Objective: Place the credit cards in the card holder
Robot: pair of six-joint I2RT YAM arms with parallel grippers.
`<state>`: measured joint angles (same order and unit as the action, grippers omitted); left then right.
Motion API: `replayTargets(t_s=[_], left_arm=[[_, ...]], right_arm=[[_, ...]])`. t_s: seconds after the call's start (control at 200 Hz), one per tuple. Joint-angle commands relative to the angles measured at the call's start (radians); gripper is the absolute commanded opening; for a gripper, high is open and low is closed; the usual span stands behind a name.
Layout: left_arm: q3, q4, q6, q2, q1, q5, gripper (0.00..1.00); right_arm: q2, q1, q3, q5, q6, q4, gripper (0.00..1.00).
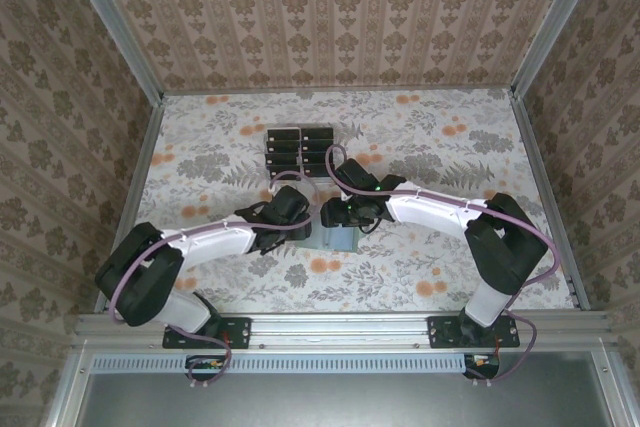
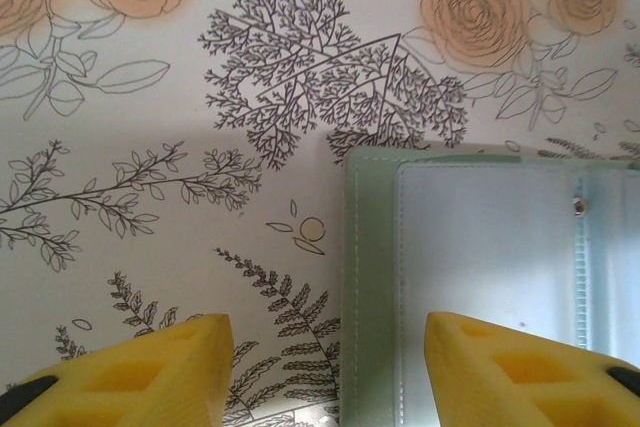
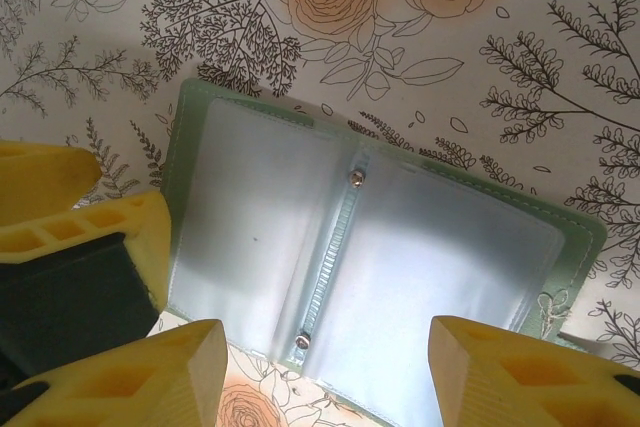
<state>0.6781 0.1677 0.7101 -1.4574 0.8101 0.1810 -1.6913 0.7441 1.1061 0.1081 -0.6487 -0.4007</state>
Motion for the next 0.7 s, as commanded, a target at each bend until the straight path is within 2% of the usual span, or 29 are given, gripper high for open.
replayTargets(t_s=[0.0, 0.695], left_arm=[[0.011, 0.028, -0.007, -0.015, -0.005, 0.02, 0.54], [-0.032, 0.021, 0.035, -0.06, 0.018, 0.027, 0.52]], right_arm=[[-0.022, -0.003, -0.002, -0.016, 0.026, -0.025, 0.56], [-0.105, -0.004, -0.031, -0.016, 0.026, 0.003, 0.57]])
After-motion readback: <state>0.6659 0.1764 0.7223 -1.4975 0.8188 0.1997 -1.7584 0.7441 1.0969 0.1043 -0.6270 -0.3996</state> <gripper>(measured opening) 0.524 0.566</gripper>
